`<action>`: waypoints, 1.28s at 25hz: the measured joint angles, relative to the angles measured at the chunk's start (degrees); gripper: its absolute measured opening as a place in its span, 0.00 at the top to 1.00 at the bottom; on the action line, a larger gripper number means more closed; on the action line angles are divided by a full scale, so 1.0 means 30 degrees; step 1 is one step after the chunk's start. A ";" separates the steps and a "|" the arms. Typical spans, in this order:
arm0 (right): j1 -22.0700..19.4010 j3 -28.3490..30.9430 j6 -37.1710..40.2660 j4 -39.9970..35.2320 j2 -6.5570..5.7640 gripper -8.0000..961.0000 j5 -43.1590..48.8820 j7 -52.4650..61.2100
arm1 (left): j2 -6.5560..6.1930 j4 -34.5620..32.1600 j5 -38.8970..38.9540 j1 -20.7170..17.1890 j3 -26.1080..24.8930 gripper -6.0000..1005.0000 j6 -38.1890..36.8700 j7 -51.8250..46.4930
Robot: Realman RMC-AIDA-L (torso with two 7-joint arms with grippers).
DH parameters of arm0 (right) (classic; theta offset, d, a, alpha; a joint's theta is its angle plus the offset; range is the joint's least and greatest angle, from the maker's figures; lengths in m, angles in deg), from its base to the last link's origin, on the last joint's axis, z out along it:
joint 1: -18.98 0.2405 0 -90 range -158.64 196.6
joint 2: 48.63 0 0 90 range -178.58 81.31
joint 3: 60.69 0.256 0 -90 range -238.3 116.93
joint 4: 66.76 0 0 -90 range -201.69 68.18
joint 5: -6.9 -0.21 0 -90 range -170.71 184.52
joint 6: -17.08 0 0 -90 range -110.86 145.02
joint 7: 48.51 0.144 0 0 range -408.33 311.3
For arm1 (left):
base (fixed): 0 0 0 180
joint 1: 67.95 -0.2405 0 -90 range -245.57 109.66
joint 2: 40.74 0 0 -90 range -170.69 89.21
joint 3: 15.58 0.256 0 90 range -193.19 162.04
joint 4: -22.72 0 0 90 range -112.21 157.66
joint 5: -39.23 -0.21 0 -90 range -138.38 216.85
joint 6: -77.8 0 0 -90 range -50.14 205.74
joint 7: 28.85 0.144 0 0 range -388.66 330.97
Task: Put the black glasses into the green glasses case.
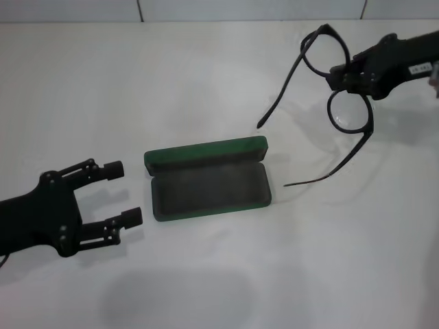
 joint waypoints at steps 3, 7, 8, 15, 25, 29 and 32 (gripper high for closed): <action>-0.1065 0.0004 -0.0331 0.0076 -0.0028 0.87 -0.1944 -0.1160 | 0.0010 0.0000 0.0554 0.0226 -0.0015 0.16 -0.0355 0.0004; -0.1255 -0.0063 -0.0413 0.0396 0.0005 0.87 -0.2612 -0.1667 | 0.0047 0.0106 0.1233 0.0691 0.0034 0.16 -0.0628 0.0051; -0.1263 -0.0115 -0.0406 0.0511 0.0003 0.87 -0.2701 -0.1729 | 0.0083 0.0116 0.1259 0.0900 0.0061 0.16 -0.0653 0.0151; -0.1198 -0.1014 -0.0218 0.0938 -0.0018 0.87 -0.2998 -0.2231 | 0.0319 0.0285 0.1127 0.2189 0.0251 0.23 -0.0713 0.2463; -0.0997 -0.2946 0.0034 0.1018 -0.0032 0.87 -0.3549 -0.2734 | 0.0357 0.0578 0.1168 0.4043 0.1626 0.60 -0.0755 0.5424; -0.0585 -0.3137 0.0041 0.1171 -0.0039 0.87 -0.3573 -0.2769 | 0.0373 0.0564 0.1295 0.4191 0.1909 0.71 -0.0743 0.6147; -0.0190 -0.3142 0.0117 0.1532 -0.0038 0.87 -0.3560 -0.2783 | 0.0454 0.0674 0.2178 0.4623 0.2183 0.80 -0.0605 0.9210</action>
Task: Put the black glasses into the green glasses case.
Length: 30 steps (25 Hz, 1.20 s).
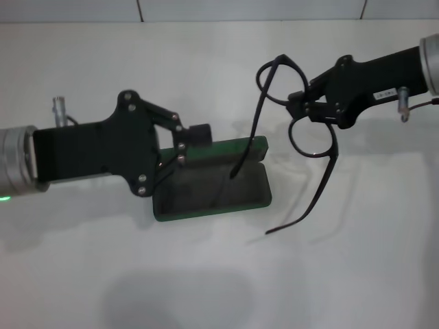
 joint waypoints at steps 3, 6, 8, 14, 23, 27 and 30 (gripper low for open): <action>0.0657 -0.0046 0.0374 0.0636 -0.0019 0.87 0.0143 -0.0058 | -0.0047 0.0637 0.0042 0.0632 0.0036 0.88 0.0156 0.1551; 0.0908 -0.0527 0.0477 0.0813 -0.0022 0.87 0.0149 -0.0314 | -0.0105 0.1384 -0.0213 0.1200 0.0156 0.96 0.0601 0.2459; 0.0987 -0.0861 0.0566 0.0806 -0.0019 0.87 0.0133 -0.0616 | -0.0109 0.1584 -0.0398 0.1418 0.0399 0.99 0.0791 0.2766; 0.1246 -0.0969 0.1186 0.0708 -0.0017 0.87 0.0030 -0.1253 | -0.0115 0.1452 -0.0178 0.1543 0.1140 1.00 0.0554 0.2838; 0.1739 -0.0846 0.1485 0.0932 -0.0001 0.87 -0.0087 -0.1381 | -0.0105 0.1271 -0.0086 0.1764 0.1429 0.99 0.0092 0.2875; 0.1910 -0.0797 0.1841 0.0971 -0.0005 0.87 -0.0261 -0.1374 | -0.0054 0.1009 0.0205 0.1779 0.1925 0.99 0.0079 0.2931; 0.2045 -0.0784 0.1858 0.0977 -0.0010 0.87 -0.0288 -0.1376 | -0.0057 0.0998 0.0369 0.1842 0.2112 0.99 0.0152 0.2943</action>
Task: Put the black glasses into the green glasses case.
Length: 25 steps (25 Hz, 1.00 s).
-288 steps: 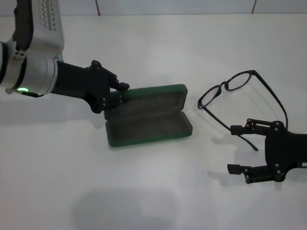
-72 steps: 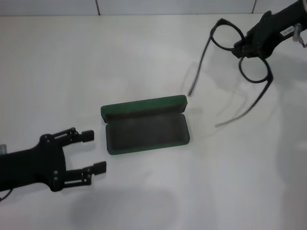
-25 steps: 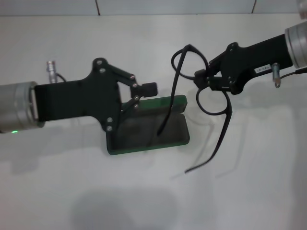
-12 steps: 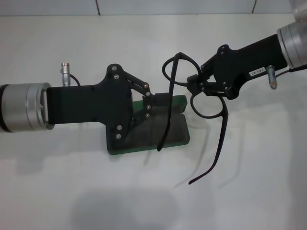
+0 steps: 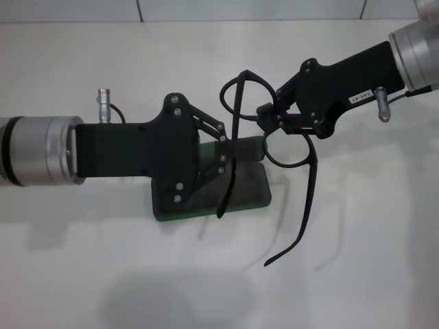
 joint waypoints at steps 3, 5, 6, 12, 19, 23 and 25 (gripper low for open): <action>0.0035 0.0001 0.0013 0.0006 -0.0005 0.87 -0.0100 -0.0002 | -0.0009 0.0025 -0.0053 0.0105 0.0005 0.99 0.0076 0.0005; 0.0042 -0.0042 0.0019 0.0011 -0.0009 0.87 -0.0162 -0.0003 | -0.0022 0.0097 -0.0086 0.0144 0.0012 0.99 0.0078 0.0006; 0.0046 -0.0067 0.0021 0.0012 -0.0008 0.87 -0.0165 -0.0004 | -0.0029 0.0116 -0.0089 0.0153 0.0014 0.99 0.0080 0.0008; 0.0066 -0.0074 0.0248 0.0013 -0.0010 0.87 -0.0198 -0.0012 | -0.0020 0.0132 -0.0132 0.0183 0.0035 0.99 0.0093 0.0018; 0.0129 -0.0002 0.0567 -0.0040 -0.0035 0.87 -0.0399 -0.0020 | 0.0029 0.0169 -0.0161 0.0202 0.0096 0.99 0.0119 0.0024; 0.0283 0.0002 0.0737 0.0043 -0.0108 0.87 -0.0781 -0.0022 | 0.0035 0.0223 -0.0173 0.0248 0.0109 0.99 0.0135 0.0026; 0.0335 0.0002 0.0769 0.0053 -0.0112 0.87 -0.0909 -0.0007 | 0.0037 0.0345 -0.0175 0.0343 0.0109 0.99 0.0138 0.0026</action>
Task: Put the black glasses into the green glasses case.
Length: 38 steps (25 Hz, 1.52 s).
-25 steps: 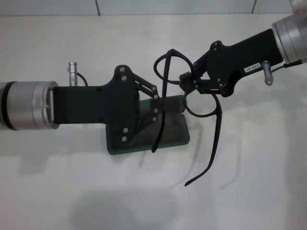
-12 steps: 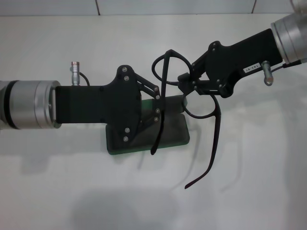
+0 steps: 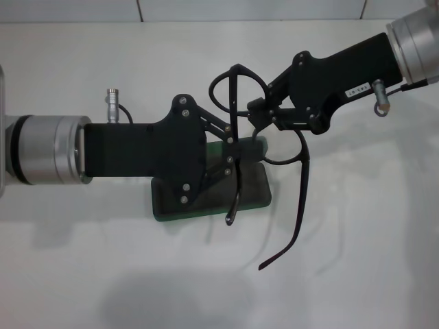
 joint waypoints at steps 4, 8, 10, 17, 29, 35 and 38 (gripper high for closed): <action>0.0136 -0.0061 0.0078 0.0001 0.0069 0.88 -0.0059 0.0080 | 0.0000 0.0270 0.0036 0.0197 0.0001 0.99 0.0009 0.0000; 0.0180 -0.0064 0.0141 0.0000 0.0103 0.88 -0.0061 0.0117 | 0.0012 0.0352 0.0136 0.0324 0.0000 0.99 0.0065 0.0000; 0.0193 -0.0023 0.0184 0.0000 0.0115 0.88 -0.0060 0.0145 | 0.0032 0.0359 0.0178 0.0357 0.0000 0.99 0.0212 0.0000; 0.0214 -0.0008 0.0309 0.0154 0.0128 0.88 -0.0465 0.0182 | 0.0059 0.0561 0.0196 0.0574 0.0158 0.99 0.0691 -0.0001; 0.0292 -0.0001 0.0501 0.0222 0.0095 0.88 -0.0800 0.0191 | 0.0058 0.0819 0.0199 0.0925 0.0205 0.98 0.1123 0.0000; 0.0292 0.0053 0.0513 0.0246 0.0022 0.88 -0.1107 0.0190 | 0.0060 0.0831 0.0214 0.0969 0.0205 0.98 0.1388 0.0000; 0.0291 0.0057 0.0665 0.0250 -0.0016 0.88 -0.1337 0.0202 | 0.0075 0.0865 0.0219 0.1013 0.0205 0.98 0.1529 0.0000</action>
